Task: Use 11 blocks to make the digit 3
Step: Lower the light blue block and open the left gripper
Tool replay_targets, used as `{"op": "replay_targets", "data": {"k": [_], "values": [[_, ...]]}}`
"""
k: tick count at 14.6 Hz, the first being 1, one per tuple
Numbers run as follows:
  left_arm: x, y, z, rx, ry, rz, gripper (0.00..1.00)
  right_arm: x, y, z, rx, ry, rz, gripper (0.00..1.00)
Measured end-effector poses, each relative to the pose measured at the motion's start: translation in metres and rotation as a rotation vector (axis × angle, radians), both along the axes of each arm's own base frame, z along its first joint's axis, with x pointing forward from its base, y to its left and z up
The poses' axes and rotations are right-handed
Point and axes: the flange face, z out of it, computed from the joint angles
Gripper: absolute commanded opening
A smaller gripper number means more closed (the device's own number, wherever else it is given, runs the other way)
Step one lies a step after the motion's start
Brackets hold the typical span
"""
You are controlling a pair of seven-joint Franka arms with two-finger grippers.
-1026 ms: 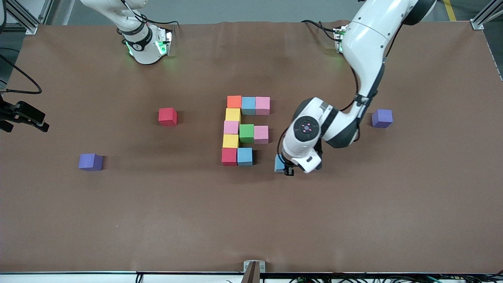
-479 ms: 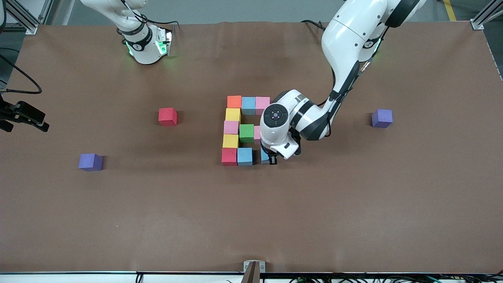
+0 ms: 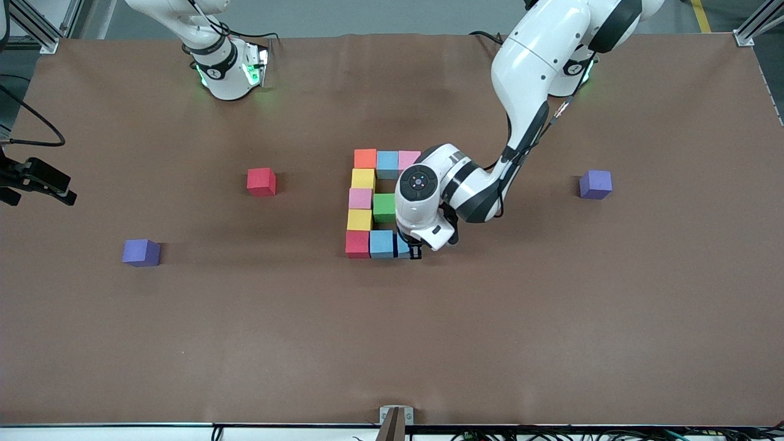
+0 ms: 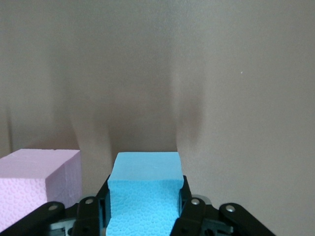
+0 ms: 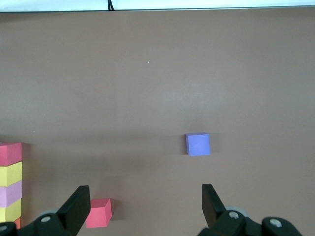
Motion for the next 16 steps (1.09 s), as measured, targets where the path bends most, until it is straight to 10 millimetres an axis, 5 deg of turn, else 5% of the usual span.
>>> {"op": "replay_targets", "data": {"k": [13,15,16], "values": [[-0.0021,-0.0060,-0.0031,0.004,-0.007,-0.013,0.14,0.0001,-0.0003,0.0001,0.000,-0.001,-0.001,1.00],[-0.0022,-0.0064,-0.0035,0.005,-0.007,-0.014,0.32,0.0001,-0.0004,0.0001,0.000,-0.001,-0.001,1.00],[-0.0022,-0.0065,-0.0035,0.005,-0.008,-0.014,0.52,0.0001,-0.0005,0.0001,0.000,-0.001,-0.001,1.00]]}}
